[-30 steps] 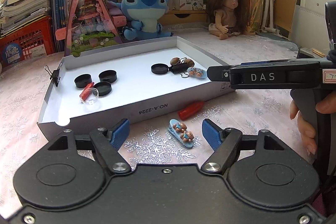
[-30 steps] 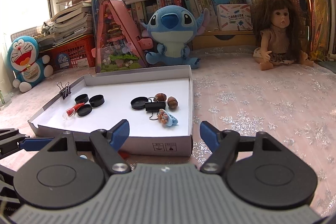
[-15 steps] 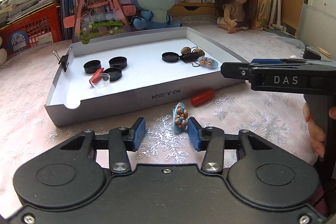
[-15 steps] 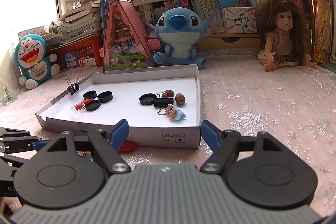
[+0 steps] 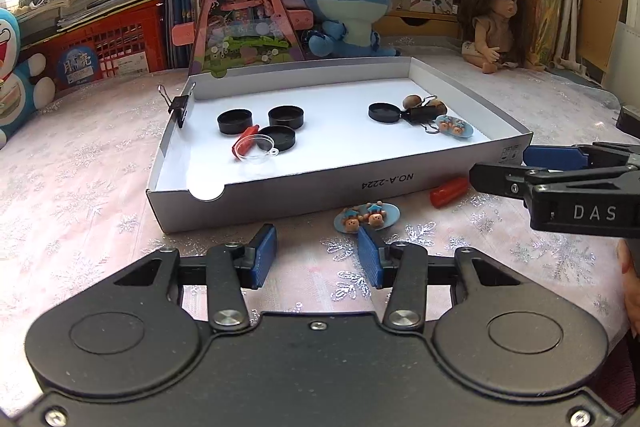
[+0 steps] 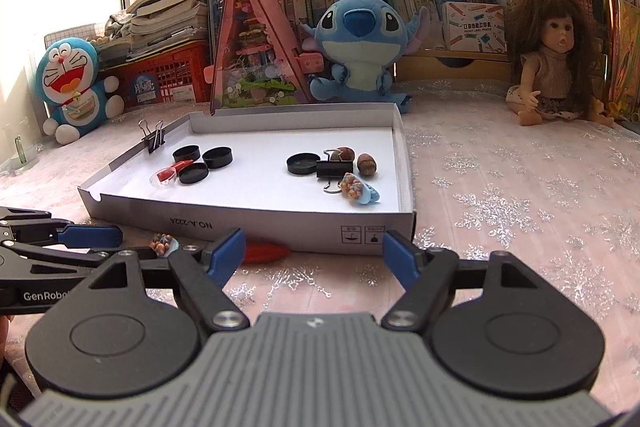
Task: Organize rigid objects
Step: 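Move the left gripper to the second blue figurine while the right reaches the red marker, then grasp the red marker with the right gripper while the left grasps the figurine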
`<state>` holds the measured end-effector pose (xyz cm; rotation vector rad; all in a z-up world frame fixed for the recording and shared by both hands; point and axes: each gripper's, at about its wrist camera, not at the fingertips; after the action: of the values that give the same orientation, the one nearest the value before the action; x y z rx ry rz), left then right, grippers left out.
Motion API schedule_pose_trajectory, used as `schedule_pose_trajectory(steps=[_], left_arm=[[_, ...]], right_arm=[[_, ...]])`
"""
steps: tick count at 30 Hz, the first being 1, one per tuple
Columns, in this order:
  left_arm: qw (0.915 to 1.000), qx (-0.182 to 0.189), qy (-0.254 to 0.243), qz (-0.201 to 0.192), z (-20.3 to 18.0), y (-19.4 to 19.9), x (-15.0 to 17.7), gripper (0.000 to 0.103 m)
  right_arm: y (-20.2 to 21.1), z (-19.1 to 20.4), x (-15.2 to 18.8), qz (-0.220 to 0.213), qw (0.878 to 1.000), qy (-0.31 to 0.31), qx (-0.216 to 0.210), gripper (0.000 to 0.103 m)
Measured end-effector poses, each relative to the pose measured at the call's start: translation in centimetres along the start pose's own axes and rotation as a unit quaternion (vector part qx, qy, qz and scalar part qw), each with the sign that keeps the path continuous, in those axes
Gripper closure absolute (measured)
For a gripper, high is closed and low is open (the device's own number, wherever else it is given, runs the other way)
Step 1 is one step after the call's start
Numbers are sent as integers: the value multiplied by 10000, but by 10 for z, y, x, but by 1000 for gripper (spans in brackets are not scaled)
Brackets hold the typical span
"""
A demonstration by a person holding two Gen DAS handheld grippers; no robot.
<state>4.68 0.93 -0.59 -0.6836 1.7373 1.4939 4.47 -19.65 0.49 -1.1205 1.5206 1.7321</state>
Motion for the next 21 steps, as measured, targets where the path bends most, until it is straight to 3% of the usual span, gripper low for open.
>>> schedule_pose_trajectory(steps=[13, 21], left_arm=[[9998, -11, 171, -30, 9, 6, 3, 56], [9997, 102, 196, -61, 7, 8, 5, 52]], right_arm=[[-17, 32, -4, 352, 9988, 342, -86, 22], [-20, 40, -2, 380, 9978, 533, 62, 46]])
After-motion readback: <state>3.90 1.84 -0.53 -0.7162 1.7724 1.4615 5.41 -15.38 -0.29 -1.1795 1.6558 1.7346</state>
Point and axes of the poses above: each gripper's, at about its wrist camera, not at the fingertips, and y roughly against the way its jaws point, z to its left, x to its underside, and after that the axes turned 5 degrees about y, right-handed
